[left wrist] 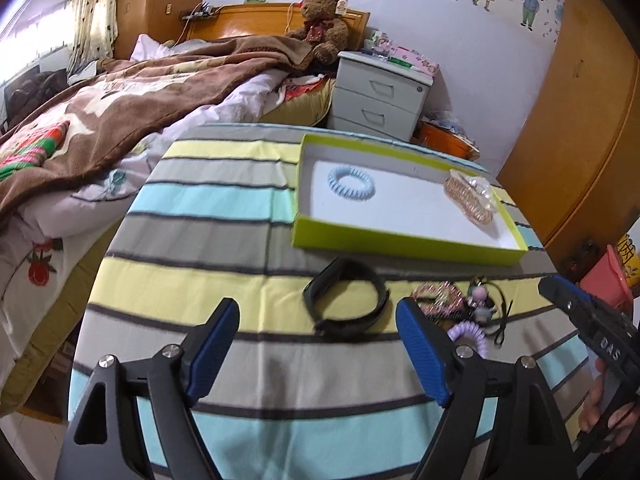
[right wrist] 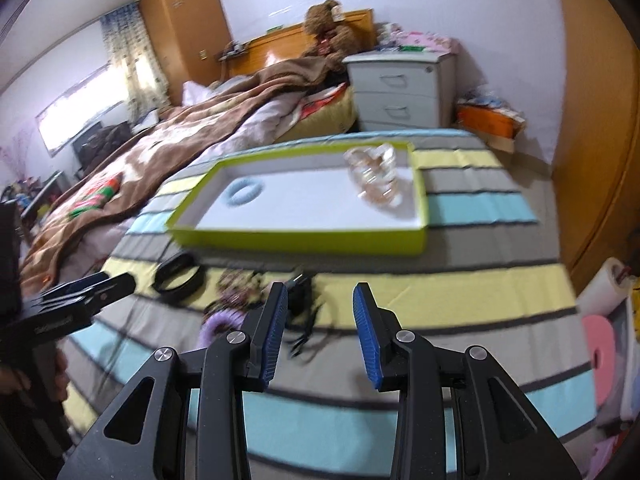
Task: Organize jewelry
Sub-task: 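Withdraw both tools and move the right tool to the lilac coil hair tie, then grasp the lilac hair tie with the right tool while the left tool grasps the black watch band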
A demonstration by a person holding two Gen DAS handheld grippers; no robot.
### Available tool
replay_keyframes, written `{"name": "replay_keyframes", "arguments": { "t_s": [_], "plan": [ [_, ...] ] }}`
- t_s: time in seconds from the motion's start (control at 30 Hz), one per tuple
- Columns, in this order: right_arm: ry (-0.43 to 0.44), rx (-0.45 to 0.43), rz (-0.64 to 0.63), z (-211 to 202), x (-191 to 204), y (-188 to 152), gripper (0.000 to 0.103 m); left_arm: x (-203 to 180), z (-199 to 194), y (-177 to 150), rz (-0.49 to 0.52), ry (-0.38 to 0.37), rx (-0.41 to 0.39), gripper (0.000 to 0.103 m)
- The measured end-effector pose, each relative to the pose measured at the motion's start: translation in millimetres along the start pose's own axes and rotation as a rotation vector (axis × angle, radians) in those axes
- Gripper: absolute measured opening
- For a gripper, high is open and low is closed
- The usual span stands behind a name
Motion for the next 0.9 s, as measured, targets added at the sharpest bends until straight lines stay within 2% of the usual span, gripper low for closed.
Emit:
{"name": "replay_keyframes", "arguments": {
  "t_s": [0.2,0.3,0.5,0.83,0.9],
  "plan": [
    [0.045,0.053,-0.041,6.9,20.0,-23.3,0.035,14.7,-0.2,-21.2,-0.066,-0.018,0.04,0.082],
    [0.028,0.09,-0.071,17.9,28.3,-36.8,0.035,23.3,-0.1,-31.2,-0.114,-0.041,0.055,0.082],
    [0.007,0.116,-0.084,31.4,33.1,-46.4,0.035,30.0,-3.2,-43.1,-0.132,-0.046,0.053,0.082],
    [-0.038,0.127,-0.116,42.4,38.8,-53.3,0.035,32.1,-4.0,-43.7,-0.121,-0.067,0.046,0.082],
    [-0.042,0.123,-0.116,41.9,38.2,-53.3,0.032,33.7,-3.8,-43.3,-0.131,-0.07,0.045,0.082]
  ]
}}
Point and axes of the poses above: each gripper's, at about its wrist camera, not at the fingertips, and z roughly the way its jaws point, x to its left, y to its top, the point moved 7 cm from there along z, roughly the way its jaws point, and after that the axes turned 14 degrees about z, right-handed, at the moved point
